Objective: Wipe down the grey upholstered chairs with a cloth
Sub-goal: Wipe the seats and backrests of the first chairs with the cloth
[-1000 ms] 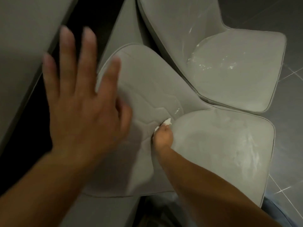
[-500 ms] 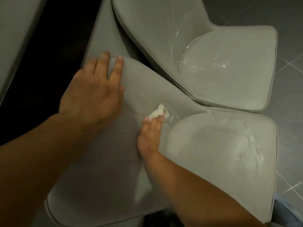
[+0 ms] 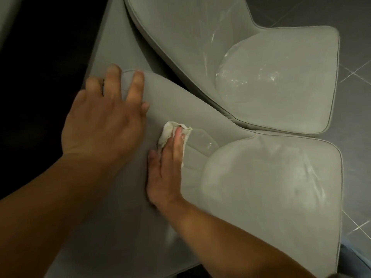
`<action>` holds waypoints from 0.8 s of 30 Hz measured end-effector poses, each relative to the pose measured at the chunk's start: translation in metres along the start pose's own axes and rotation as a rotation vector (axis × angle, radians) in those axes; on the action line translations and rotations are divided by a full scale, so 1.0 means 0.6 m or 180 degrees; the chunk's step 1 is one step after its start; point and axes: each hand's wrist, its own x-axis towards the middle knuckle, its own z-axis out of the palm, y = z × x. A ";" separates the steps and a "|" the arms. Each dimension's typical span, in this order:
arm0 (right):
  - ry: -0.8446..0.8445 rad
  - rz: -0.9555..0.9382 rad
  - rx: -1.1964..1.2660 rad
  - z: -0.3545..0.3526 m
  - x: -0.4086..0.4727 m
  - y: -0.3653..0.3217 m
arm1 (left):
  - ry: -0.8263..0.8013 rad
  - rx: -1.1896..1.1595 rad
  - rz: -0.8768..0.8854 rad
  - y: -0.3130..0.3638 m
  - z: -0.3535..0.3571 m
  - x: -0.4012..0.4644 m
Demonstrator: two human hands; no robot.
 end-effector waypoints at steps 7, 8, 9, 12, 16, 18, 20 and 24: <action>0.0698 0.3295 0.1984 -0.082 0.101 0.187 | 0.0064 -0.0151 -0.0115 0.000 0.010 0.005; 0.0674 0.3260 0.2153 -0.099 0.100 0.189 | 0.0096 -0.0169 -0.0142 0.001 0.012 0.007; 0.0650 0.3246 0.2175 -0.106 0.100 0.183 | 0.0124 -0.0172 -0.0176 0.002 0.014 0.009; 0.0861 0.2844 0.1491 -0.101 0.081 0.146 | 0.0118 -0.0174 -0.0198 0.006 0.016 0.012; 0.0719 0.0902 0.0873 -0.067 0.040 0.023 | 0.0069 -0.0194 -0.0171 0.009 0.006 0.007; 0.0425 -0.0505 0.0401 -0.038 0.055 -0.034 | 0.0005 -0.0159 -0.0146 0.009 0.003 0.005; 0.0134 -0.1046 -0.0026 -0.014 0.085 -0.057 | -0.0090 -0.0134 -0.0099 0.009 0.002 0.003; -0.0166 -0.1433 -0.0922 -0.026 0.114 -0.004 | -0.0008 -0.0460 -0.0193 0.006 -0.005 0.004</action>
